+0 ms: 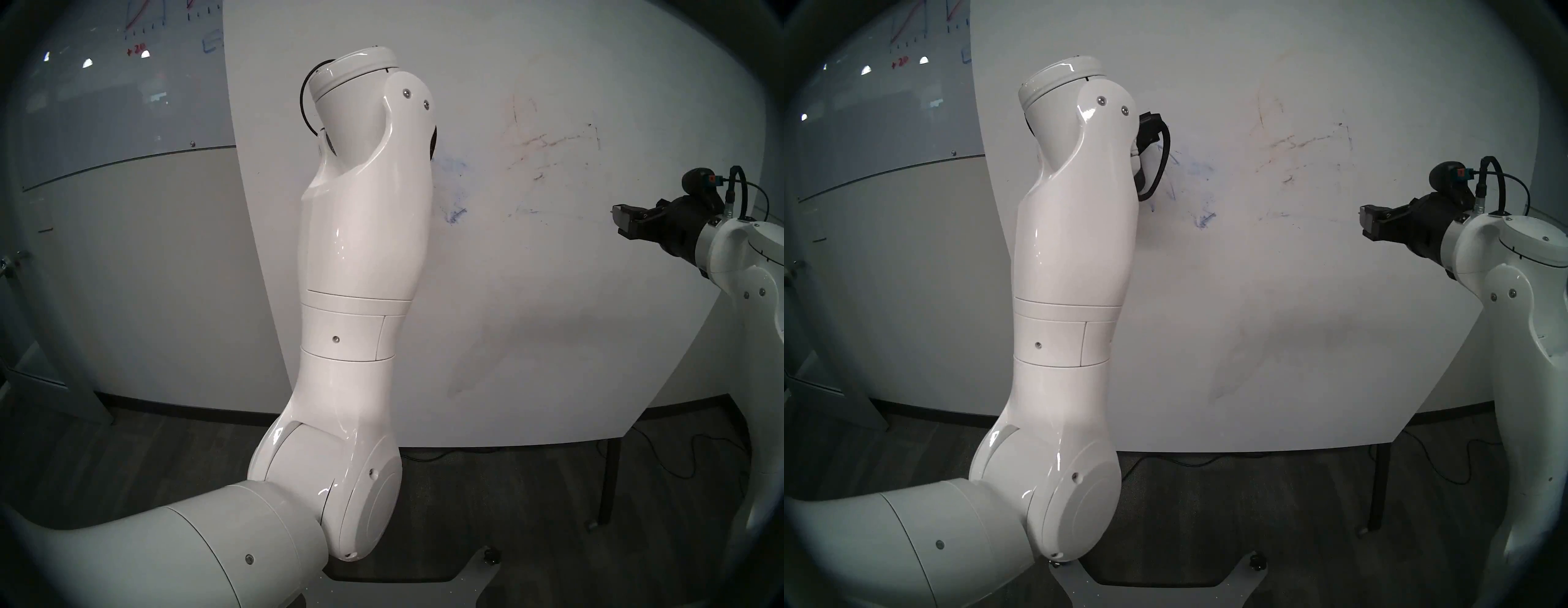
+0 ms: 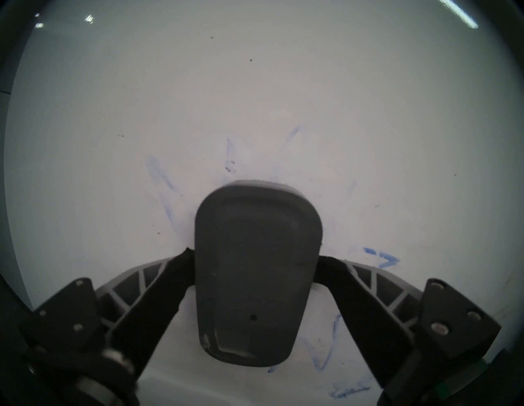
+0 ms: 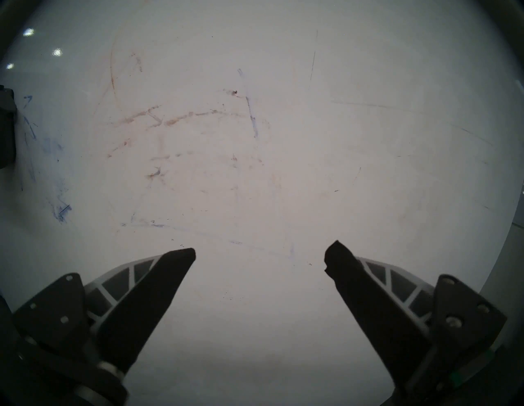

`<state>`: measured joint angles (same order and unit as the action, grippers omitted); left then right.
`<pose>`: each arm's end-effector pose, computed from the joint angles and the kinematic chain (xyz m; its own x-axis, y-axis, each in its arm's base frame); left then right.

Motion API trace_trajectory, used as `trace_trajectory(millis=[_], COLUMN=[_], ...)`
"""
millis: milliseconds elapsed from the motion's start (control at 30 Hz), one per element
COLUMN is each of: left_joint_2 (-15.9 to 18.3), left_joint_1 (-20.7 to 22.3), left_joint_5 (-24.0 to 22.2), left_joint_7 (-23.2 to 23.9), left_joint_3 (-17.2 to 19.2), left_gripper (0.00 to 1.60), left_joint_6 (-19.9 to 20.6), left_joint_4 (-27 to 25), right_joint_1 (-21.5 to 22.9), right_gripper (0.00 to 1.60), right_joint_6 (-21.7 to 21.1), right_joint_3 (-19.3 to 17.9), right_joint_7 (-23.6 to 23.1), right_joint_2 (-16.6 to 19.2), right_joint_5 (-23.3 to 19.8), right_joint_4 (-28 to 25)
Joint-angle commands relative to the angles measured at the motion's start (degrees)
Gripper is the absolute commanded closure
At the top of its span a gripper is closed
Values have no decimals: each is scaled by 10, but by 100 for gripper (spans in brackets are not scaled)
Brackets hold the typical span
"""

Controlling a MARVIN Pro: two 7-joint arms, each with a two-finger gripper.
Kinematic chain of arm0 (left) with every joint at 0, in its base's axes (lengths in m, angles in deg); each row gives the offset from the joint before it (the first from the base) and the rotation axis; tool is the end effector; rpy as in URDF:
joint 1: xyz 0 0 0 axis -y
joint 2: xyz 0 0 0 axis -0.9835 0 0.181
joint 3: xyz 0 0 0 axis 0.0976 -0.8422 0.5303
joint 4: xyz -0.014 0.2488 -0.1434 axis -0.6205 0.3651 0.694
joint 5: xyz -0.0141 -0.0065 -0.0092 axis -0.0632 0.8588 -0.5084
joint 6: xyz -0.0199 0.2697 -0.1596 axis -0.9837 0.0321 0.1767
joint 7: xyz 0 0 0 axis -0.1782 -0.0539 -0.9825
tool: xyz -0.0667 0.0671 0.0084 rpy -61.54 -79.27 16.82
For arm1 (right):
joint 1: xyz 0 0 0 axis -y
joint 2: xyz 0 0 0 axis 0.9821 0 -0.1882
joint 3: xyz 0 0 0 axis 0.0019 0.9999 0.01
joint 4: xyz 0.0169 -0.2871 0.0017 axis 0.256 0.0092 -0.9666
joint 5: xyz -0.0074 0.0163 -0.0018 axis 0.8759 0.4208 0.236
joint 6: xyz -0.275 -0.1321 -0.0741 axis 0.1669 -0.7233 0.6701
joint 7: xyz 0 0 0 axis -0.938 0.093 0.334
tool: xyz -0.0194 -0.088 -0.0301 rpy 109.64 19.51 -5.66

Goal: Erase all marks on the whiteboard with the eraser

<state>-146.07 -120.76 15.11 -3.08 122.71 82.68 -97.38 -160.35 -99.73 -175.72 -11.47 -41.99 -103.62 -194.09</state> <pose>0.4648 -0.1491 0.0981 0.0891 0.3766 0.9221 0.0676 -0.9259 0.3716 0.3446 -0.1470 0.0400 0.0685 0.2226 0.9725 -0.0323 -0.9738 0.2252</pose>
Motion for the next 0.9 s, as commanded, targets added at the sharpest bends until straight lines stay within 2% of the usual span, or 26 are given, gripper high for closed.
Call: trace_trajectory(millis=[0, 300, 567, 600, 633, 700, 733, 767, 867], left_joint_2=[-1, -8, -12, -13, -13, -14, -14, -15, -16], left_joint_1=[27, 21, 19, 19, 18, 18, 18, 17, 14], left_joint_5=[-8, -3, 9, 11, 12, 19, 18, 21, 27], left_joint_7=[-52, -56, -60, -60, -60, -58, -61, -59, -58], left_joint_3=[-9, -33, -29, -28, -27, -25, -25, -25, -24], left_gripper=[0, 0, 0, 7, 51, 104, 154, 160, 160], left_joint_6=[0, 0, 0, 0, 0, 0, 0, 0, 0], left_joint_4=[-1, -20, -21, -22, -22, -23, -23, -25, -30], right_joint_1=[5, 5, 5, 5, 5, 5, 5, 5, 5], right_gripper=[0, 0, 0, 0, 0, 0, 0, 0, 0], right_joint_6=[4, 4, 4, 4, 4, 4, 4, 4, 4], right_joint_3=[-1, -2, -1, -1, -1, -1, -1, -1, -1], right_joint_7=[-1, -1, -1, -1, -1, -1, -1, -1, -1], right_joint_2=[3, 3, 3, 3, 3, 3, 3, 3, 3], right_joint_5=[2, 1, 2, 2, 2, 2, 2, 2, 2], right_joint_4=[-3, -3, -3, -3, -3, -3, -3, -3, -3])
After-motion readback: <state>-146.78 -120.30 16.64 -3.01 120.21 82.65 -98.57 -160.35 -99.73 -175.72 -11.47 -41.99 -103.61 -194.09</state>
